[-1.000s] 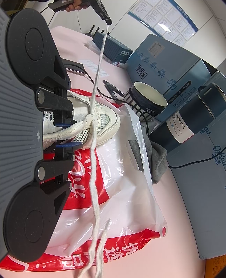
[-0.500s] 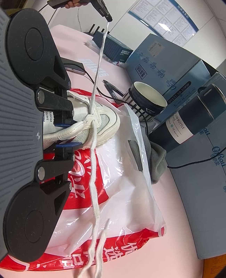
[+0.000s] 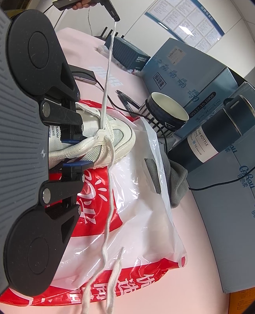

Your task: Lace up shoes with both hands

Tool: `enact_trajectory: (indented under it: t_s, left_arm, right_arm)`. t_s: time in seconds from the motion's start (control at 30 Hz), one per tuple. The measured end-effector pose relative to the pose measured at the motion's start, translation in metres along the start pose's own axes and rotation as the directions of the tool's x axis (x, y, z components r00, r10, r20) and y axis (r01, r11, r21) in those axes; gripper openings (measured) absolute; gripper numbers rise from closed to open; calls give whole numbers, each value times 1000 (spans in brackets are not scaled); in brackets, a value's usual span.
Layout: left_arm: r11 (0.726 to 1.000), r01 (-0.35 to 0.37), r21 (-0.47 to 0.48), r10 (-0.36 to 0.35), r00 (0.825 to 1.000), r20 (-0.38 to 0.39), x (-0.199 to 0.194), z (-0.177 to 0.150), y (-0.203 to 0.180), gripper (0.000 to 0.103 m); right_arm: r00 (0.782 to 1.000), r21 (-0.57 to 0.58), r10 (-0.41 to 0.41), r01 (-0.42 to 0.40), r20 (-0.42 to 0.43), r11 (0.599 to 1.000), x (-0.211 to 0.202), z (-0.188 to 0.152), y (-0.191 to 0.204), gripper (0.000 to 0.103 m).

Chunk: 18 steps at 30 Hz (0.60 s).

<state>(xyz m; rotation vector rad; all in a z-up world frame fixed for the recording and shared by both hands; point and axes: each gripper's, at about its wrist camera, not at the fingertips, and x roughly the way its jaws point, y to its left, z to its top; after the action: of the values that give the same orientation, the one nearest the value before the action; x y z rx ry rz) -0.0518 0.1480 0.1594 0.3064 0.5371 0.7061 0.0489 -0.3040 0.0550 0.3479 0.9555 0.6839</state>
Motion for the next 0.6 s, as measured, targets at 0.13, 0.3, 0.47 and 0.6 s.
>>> enact_trajectory:
  t_s: [0.13,0.3,0.47,0.6]
  left_arm:
    - [985,171,-1,-170,981,93,-27,3,-9,4]
    - [922,386,0,-378,903,203,-72,18,-33,4]
    - [843,536,43,-523,801,290,-113,40,-65,4]
    - [794,595,122,-599,731,327,-141,54,-91,4]
  right_arm:
    - [1000,2,11,-11,5,1000,0,0,0,18]
    - [998,-9,56,-56,32,998,-4,-1,2,40]
    - [994,-62,71,-65,87,996,-13,-2,12,50]
    - [986,-66,87,-79,145,995,-24,-3,12,56]
